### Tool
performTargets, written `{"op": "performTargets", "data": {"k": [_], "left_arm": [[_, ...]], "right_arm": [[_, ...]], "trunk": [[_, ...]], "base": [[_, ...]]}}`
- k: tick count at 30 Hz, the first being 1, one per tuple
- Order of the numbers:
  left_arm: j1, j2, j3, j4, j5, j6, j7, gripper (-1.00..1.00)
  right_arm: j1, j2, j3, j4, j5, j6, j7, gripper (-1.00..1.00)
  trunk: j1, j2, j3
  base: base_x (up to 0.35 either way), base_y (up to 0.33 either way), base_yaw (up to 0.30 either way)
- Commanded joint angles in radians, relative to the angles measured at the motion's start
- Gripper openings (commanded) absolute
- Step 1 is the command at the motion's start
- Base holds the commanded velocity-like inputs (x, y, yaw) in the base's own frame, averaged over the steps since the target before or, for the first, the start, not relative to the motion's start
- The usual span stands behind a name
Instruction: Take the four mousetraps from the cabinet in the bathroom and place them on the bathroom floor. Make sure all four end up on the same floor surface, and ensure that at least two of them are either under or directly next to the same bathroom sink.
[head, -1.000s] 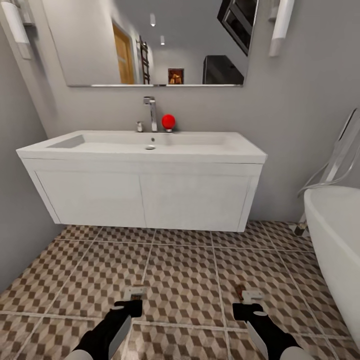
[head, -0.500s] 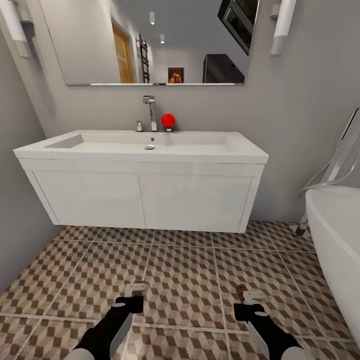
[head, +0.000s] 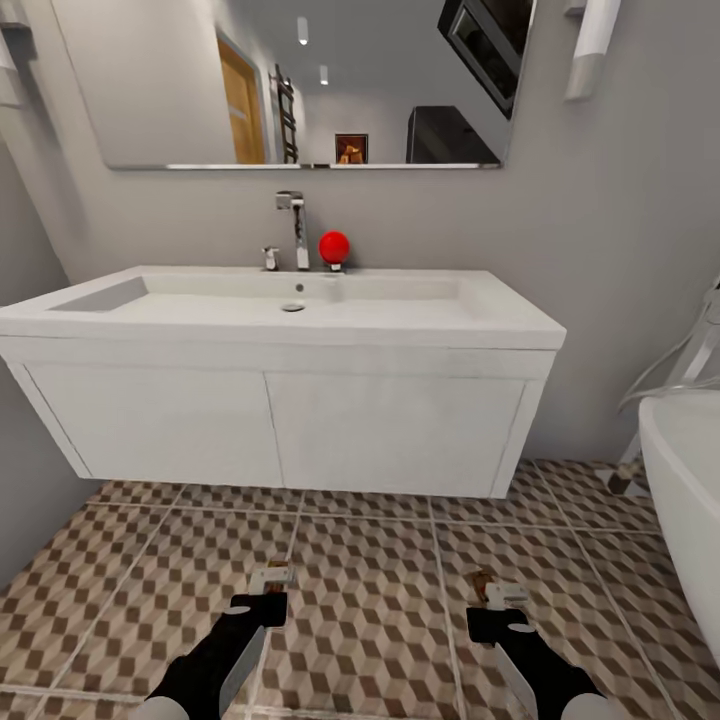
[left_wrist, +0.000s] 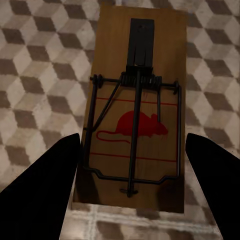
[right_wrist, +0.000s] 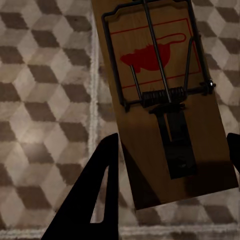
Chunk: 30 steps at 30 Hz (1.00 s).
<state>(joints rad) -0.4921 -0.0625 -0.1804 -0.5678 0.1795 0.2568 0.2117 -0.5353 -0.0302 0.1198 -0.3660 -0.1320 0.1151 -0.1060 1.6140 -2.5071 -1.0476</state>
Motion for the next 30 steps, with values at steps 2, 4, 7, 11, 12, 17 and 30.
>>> {"op": "performTargets", "data": {"k": [2, 4, 7, 11, 12, 17, 30], "left_arm": [[0.0, 0.0, -0.007, 0.001, 0.011, 0.005, 0.009, -1.0], [0.0, 0.0, -0.007, 0.003, 0.011, 0.005, 0.009, -1.0], [0.0, -0.001, -0.007, 0.005, 0.012, 0.005, 0.008, -1.0], [0.0, -0.002, -0.007, 0.003, 0.012, 0.005, 0.008, -1.0], [0.0, -0.002, -0.007, 0.002, 0.012, 0.005, 0.008, -1.0], [0.0, -0.002, -0.005, 0.0, 0.012, 0.007, 0.008, -1.0], [0.0, -0.003, -0.005, -0.006, 0.015, 0.012, 0.009, -1.0]], "right_arm": [[0.0, -0.001, 0.008, -0.002, -0.013, 0.006, -0.006, -1.0], [0.0, -0.001, 0.007, -0.001, -0.013, 0.007, -0.007, -1.0], [0.0, -0.001, 0.006, 0.0, -0.014, 0.008, -0.007, -1.0], [0.0, -0.002, 0.005, 0.001, -0.014, 0.009, -0.007, -1.0], [0.0, -0.002, 0.005, 0.001, -0.014, 0.009, -0.007, -1.0], [0.0, -0.002, 0.004, 0.001, -0.014, 0.009, -0.007, -1.0], [0.0, -0.008, 0.004, 0.0, -0.014, 0.012, -0.001, -1.0]], "trunk": [[0.0, 0.0, -0.001], [0.0, 0.0, -0.001], [0.0, 0.0, -0.001], [0.0, 0.0, -0.001], [0.0, 0.0, -0.001], [0.0, 0.0, -0.001], [0.003, -0.002, -0.024]], "base": [[0.323, 0.0, 0.0], [0.323, 0.0, 0.0], [0.323, 0.0, 0.0], [0.323, 0.0, 0.0], [0.307, 0.0, 0.0], [0.102, 0.0, 0.0], [0.003, 0.0, 0.0]]}}
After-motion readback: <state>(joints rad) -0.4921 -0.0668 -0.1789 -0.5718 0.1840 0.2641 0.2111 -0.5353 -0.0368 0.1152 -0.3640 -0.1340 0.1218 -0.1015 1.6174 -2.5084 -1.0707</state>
